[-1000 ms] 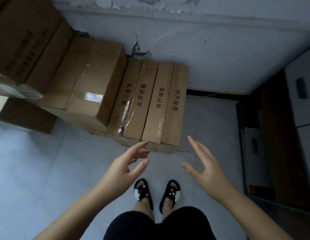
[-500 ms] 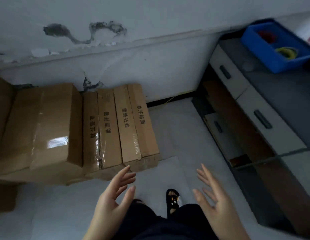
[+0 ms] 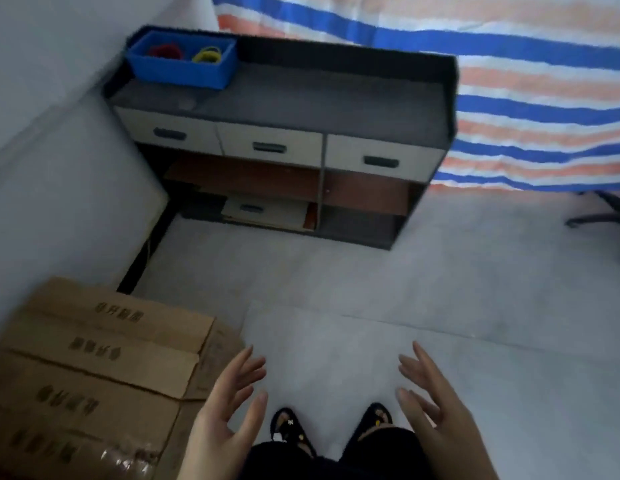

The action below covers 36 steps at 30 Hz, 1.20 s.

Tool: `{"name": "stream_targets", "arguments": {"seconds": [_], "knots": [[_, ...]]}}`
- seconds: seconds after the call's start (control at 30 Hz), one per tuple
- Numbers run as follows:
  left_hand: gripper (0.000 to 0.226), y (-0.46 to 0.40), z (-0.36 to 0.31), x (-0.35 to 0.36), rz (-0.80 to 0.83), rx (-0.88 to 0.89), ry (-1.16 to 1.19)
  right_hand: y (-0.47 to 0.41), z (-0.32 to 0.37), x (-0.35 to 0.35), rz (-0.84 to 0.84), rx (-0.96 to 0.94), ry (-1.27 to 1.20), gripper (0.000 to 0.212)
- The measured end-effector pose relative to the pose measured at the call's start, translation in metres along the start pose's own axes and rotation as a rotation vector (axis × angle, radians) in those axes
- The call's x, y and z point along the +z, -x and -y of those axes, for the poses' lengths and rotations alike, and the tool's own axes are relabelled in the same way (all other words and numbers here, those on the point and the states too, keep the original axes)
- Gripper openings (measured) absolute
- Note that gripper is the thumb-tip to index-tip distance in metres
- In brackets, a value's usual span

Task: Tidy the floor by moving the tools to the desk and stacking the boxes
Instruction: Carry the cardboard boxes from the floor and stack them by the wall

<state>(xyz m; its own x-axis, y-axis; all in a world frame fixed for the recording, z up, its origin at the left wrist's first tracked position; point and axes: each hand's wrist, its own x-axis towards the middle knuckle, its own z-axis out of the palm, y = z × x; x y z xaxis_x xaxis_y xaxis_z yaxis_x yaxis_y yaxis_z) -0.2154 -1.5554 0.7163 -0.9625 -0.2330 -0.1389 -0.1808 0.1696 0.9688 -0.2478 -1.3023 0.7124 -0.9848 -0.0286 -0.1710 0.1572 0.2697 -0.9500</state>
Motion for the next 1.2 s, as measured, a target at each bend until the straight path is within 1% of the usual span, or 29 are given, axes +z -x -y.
{"name": "stream_targets", "arguments": {"seconds": [0.07,0.13,0.2,0.33,0.37,0.47,0.6,0.67,0.73,0.8,0.87,0.93,1.03,1.2], "knots": [[0.049,0.001,-0.006,0.024,0.110,0.055,-0.015,0.032,-0.008,-0.024,-0.163,0.018,-0.007,0.064],[0.047,0.006,-0.013,0.055,0.221,0.110,-0.029,0.063,-0.017,-0.048,-0.299,0.035,-0.039,0.059],[0.047,0.019,-0.020,0.089,0.348,0.154,-0.042,0.097,-0.029,-0.072,-0.411,0.061,-0.075,0.054],[0.048,0.067,-0.027,0.171,0.622,0.201,-0.063,0.185,-0.062,-0.125,-0.631,0.146,-0.125,0.056],[0.048,0.085,-0.027,0.192,0.687,0.210,-0.075,0.210,-0.072,-0.139,-0.683,0.177,-0.146,0.058],[0.048,0.138,-0.030,0.260,0.887,0.263,-0.122,0.279,-0.096,-0.182,-0.891,0.245,-0.154,0.074],[0.049,0.194,-0.037,0.347,1.158,0.290,-0.162,0.356,-0.122,-0.221,-1.157,0.311,-0.193,0.074],[0.051,0.220,-0.041,0.381,1.266,0.316,-0.174,0.387,-0.134,-0.230,-1.257,0.358,-0.214,0.078],[0.050,0.243,-0.045,0.410,1.350,0.354,-0.190,0.410,-0.143,-0.235,-1.348,0.410,-0.239,0.081],[0.048,0.262,-0.045,0.437,1.416,0.381,-0.215,0.428,-0.153,-0.242,-1.437,0.447,-0.260,0.079],[0.048,0.278,-0.046,0.463,1.480,0.408,-0.247,0.441,-0.163,-0.254,-1.502,0.474,-0.278,0.077],[0.053,0.293,-0.047,0.494,1.538,0.438,-0.272,0.452,-0.175,-0.273,-1.540,0.490,-0.293,0.076],[0.059,0.314,-0.053,0.551,1.581,0.454,-0.277,0.462,-0.194,-0.319,-1.589,0.496,-0.298,0.077],[0.046,0.359,-0.075,0.671,1.633,0.477,-0.243,0.477,-0.225,-0.427,-1.655,0.461,-0.258,0.072]]}}
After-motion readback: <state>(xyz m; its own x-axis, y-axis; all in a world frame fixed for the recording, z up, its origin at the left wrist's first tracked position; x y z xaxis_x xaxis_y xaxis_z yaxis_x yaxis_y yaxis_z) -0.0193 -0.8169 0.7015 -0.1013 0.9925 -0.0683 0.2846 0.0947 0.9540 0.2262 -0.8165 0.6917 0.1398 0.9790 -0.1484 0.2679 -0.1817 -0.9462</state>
